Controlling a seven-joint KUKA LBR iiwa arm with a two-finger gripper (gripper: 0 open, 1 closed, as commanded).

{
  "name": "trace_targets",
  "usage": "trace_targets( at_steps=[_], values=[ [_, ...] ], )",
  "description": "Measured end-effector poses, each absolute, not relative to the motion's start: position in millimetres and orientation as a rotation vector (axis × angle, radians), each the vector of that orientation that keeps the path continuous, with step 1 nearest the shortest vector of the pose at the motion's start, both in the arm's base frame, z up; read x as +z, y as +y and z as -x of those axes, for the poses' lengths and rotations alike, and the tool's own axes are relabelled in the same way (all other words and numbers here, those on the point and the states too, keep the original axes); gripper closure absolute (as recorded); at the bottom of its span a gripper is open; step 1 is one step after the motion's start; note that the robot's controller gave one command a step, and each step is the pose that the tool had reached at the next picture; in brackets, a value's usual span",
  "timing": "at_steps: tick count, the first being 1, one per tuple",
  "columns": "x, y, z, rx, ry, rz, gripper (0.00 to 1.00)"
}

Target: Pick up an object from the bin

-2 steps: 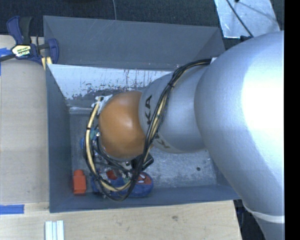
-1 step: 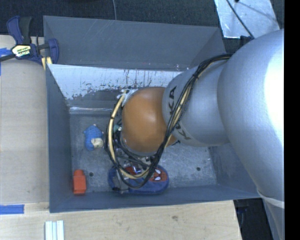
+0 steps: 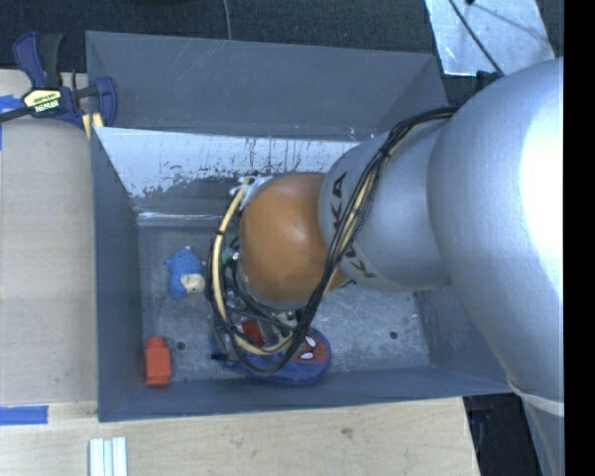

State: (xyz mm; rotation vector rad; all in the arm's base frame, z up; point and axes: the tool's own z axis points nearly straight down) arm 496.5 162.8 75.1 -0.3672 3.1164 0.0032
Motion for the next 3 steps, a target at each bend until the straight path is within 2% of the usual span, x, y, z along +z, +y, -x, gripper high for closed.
trace_targets(
  at_steps=[1, 2, 3],
  values=[
    [229.5, 167.1, -505.3, 0.003, 3.099, 0.439, 1.00],
    [150.1, 124.3, -506.9, -0.003, 3.109, 0.486, 1.00],
    [154.1, 127.1, -508.3, 0.001, 3.101, 0.488, 0.00]
  ],
)
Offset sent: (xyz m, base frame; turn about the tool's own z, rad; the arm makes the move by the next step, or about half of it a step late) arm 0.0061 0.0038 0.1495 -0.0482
